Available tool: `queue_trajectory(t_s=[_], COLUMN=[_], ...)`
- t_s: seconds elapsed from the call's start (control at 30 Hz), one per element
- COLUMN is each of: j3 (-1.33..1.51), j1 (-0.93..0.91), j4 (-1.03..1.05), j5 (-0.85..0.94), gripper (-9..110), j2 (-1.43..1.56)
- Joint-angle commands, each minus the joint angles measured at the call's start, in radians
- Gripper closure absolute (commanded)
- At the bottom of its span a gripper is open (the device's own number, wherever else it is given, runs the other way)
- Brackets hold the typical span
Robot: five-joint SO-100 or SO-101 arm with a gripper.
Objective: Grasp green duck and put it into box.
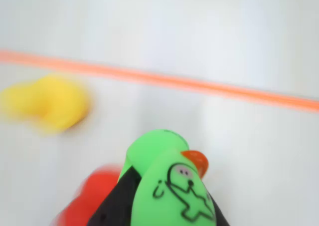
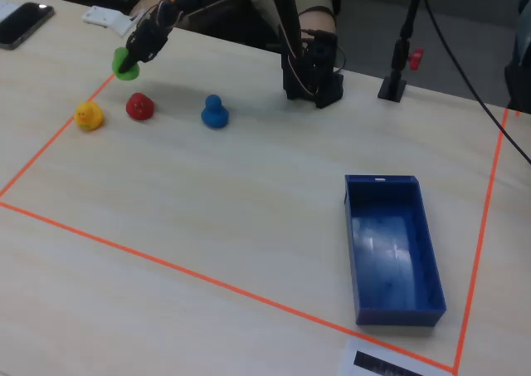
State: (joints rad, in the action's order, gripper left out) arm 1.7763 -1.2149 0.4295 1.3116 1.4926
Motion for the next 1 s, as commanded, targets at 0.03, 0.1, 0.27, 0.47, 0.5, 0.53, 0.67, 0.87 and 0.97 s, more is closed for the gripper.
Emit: queue_trajectory(t_s=[0.03,0.1,0.27,0.47,0.5,0.53,0.67,0.87,0.97], j3=[0.279,0.299,0.253,0.301,0.314,0.318,0.229,0.000,-0.143], j1=[0.255,0.374,0.703,1.123,1.198,1.269,1.480,1.609,1.643], j4=[0.029,0.186,0.525,0.637,0.640,0.641,0.620,0.554,0.548], j5=[-0.057,-0.123,-0.318,-0.465,-0.489,-0.520,-0.670,-0.738,-0.753], gripper=[101,101,101,101,101,101,101,101,101], j2=[0.492,0.618,0.790,0.850,0.844,0.833,0.696,0.442,0.318])
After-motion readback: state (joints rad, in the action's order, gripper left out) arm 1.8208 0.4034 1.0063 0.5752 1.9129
